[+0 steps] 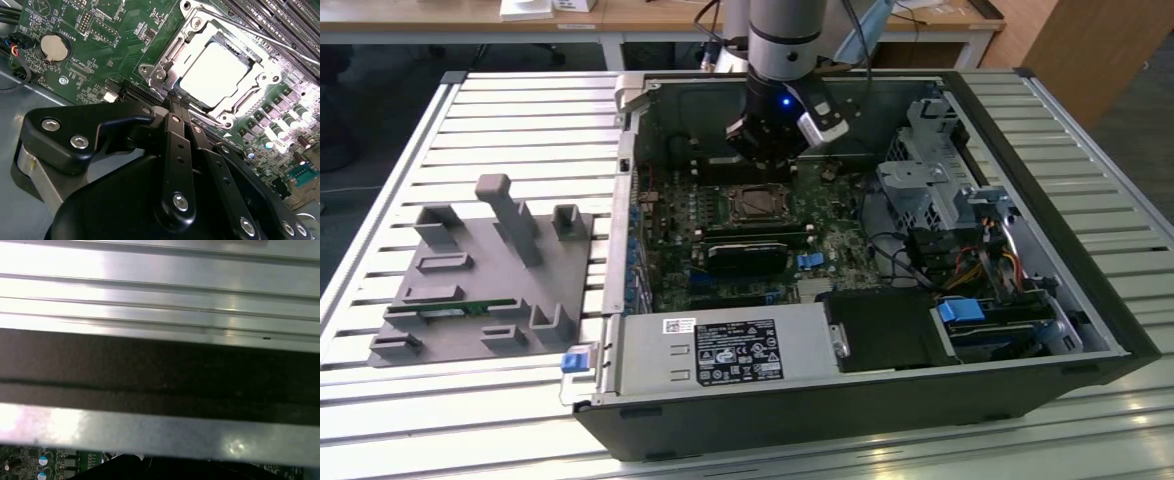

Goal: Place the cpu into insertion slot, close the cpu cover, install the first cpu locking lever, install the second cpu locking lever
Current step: 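Install the second cpu locking lever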

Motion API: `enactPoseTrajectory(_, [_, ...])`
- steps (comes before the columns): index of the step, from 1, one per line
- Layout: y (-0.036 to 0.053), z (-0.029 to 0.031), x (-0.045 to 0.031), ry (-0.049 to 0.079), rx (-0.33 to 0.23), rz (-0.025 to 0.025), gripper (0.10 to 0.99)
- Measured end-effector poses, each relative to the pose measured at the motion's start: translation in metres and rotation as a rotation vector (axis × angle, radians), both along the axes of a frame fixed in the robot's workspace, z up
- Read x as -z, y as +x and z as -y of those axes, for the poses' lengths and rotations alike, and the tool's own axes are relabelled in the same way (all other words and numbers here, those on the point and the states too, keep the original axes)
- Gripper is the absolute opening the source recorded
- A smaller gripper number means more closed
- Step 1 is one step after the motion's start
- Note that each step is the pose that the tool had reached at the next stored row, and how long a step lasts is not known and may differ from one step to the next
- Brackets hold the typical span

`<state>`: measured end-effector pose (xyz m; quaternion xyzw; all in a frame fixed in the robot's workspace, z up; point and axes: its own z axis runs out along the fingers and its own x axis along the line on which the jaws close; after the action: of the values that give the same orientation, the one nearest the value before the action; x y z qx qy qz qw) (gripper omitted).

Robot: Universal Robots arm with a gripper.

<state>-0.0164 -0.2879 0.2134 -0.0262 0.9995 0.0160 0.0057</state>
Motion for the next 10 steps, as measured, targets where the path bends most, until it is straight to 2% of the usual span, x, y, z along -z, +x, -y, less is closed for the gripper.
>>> enactPoseTrajectory(10, [0.0002, 0.0034, 0.0000, 0.000, 0.000, -0.0001, 0.106])
